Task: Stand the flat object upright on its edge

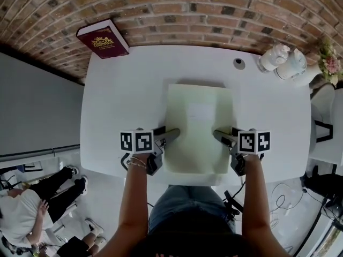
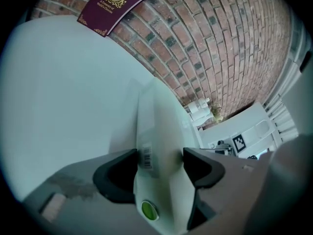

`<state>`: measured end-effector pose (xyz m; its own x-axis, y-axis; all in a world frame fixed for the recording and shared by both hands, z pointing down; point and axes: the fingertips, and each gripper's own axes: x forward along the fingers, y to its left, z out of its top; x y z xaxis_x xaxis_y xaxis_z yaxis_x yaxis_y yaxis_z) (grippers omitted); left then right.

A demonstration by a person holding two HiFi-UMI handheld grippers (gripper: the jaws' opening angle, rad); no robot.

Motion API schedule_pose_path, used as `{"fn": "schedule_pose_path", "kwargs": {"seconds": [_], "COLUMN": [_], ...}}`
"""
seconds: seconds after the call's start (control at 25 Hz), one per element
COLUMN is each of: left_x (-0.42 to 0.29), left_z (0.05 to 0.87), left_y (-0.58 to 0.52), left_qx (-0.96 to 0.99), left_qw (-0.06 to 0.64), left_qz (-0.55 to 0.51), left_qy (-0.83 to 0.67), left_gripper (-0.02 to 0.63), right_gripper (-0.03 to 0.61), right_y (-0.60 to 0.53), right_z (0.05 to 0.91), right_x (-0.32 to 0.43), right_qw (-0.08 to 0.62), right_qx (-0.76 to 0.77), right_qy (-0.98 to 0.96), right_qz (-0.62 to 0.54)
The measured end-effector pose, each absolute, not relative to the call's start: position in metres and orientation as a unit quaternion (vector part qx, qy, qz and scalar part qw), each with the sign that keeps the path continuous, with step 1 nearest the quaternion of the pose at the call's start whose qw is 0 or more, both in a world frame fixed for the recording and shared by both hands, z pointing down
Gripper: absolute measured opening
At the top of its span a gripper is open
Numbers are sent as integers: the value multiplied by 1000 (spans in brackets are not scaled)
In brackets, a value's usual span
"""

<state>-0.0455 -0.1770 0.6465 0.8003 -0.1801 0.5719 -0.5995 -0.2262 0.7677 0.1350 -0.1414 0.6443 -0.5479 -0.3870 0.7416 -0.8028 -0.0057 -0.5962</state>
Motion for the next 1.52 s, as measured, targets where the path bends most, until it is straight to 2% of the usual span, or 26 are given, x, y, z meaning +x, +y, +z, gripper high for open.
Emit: {"fn": "schedule_pose_path", "kwargs": {"seconds": [1.52], "left_x": [-39], "left_z": [562], "left_y": [-200], "left_qx": [805], "left_qw": [498], "left_qz": [150], "left_qy": [-286], "left_gripper": [304], "right_gripper": [341], "right_y": [-165], "right_z": [558], "right_x": [142], "right_qw": [179], "right_qx": [475], "right_qy": [-716], "right_qz": [480]}}
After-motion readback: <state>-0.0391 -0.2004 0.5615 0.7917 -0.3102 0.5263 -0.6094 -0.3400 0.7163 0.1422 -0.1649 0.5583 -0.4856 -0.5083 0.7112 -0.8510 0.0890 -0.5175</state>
